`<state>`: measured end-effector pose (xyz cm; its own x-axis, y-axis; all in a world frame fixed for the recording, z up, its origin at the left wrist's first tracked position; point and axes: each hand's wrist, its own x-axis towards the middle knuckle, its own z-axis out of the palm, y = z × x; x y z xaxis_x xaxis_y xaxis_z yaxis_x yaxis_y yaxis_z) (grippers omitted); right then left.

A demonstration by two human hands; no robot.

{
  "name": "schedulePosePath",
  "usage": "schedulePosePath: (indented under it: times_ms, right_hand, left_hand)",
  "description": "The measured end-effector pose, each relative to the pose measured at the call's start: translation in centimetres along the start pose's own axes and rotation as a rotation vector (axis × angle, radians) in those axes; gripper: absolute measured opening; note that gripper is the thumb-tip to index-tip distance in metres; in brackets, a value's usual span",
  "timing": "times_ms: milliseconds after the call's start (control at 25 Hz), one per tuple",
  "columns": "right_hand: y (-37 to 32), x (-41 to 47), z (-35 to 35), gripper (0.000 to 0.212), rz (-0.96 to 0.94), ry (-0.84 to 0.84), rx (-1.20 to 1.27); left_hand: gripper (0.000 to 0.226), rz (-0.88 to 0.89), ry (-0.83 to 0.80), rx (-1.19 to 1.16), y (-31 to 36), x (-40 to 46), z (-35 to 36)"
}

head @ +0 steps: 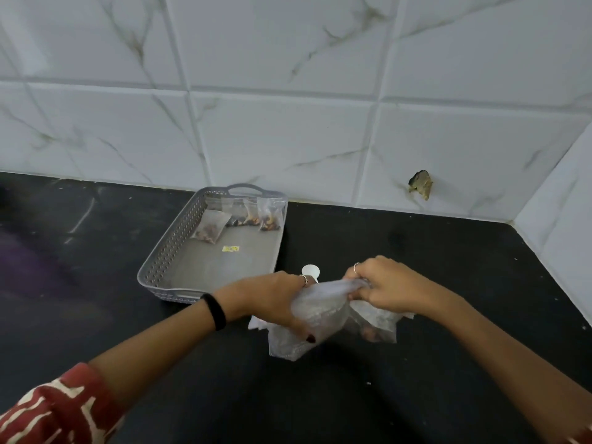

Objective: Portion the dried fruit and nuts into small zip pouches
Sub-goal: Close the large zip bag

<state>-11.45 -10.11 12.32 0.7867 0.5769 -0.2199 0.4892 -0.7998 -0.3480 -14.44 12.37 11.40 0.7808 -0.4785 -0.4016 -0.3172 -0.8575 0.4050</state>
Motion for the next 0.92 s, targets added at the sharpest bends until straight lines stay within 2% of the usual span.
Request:
schedulePosePath:
  times_ms: [40,160,320,440,560,640,800,880,920]
  right_hand:
    - [-0.4,0.8,-0.7,0.007,-0.011,0.005,0.017]
    - [-2.2,3.9,-2.3,0.009,-0.064,0.036,0.039]
    - [-5.9,8.3,-3.5,0.011,-0.133,0.107,0.071]
    - [-8.4,11.5,-3.2,0.010,-0.152,0.128,0.089]
    - [-10.2,14.4,-2.0,0.024,-0.149,0.109,0.034]
    - [-11.1,16.1,-1.3,0.032,-0.145,0.111,-0.084]
    - [-11.8,18.8,1.2,0.030,-0.272,0.368,-0.415]
    - [-11.7,19.5,3.2,0.033,-0.305,0.362,-0.526]
    - [-11.6,19.7,4.4,0.039,-0.314,0.326,-0.539]
  left_hand:
    - [0.068,-0.010,0.040,0.049,-0.4,-0.7,-0.7]
    - [0.052,-0.027,0.184,0.153,-2.4,-2.5,-3.1]
    - [0.046,-0.106,0.193,0.242,-6.4,-4.5,-7.3]
    - [0.050,-0.157,0.187,0.285,-10.4,-5.1,-9.4]
    - [0.059,-0.201,0.196,0.349,-14.4,-4.8,-9.5]
    - [0.067,-0.209,0.216,0.428,-17.1,-4.5,-8.8]
    - [0.066,-0.028,0.412,0.587,-21.7,-3.7,-6.9]
    - [0.067,0.073,0.492,0.660,-23.6,-3.4,-5.9]
    - [0.069,0.104,0.479,0.693,-24.3,-3.4,-5.4]
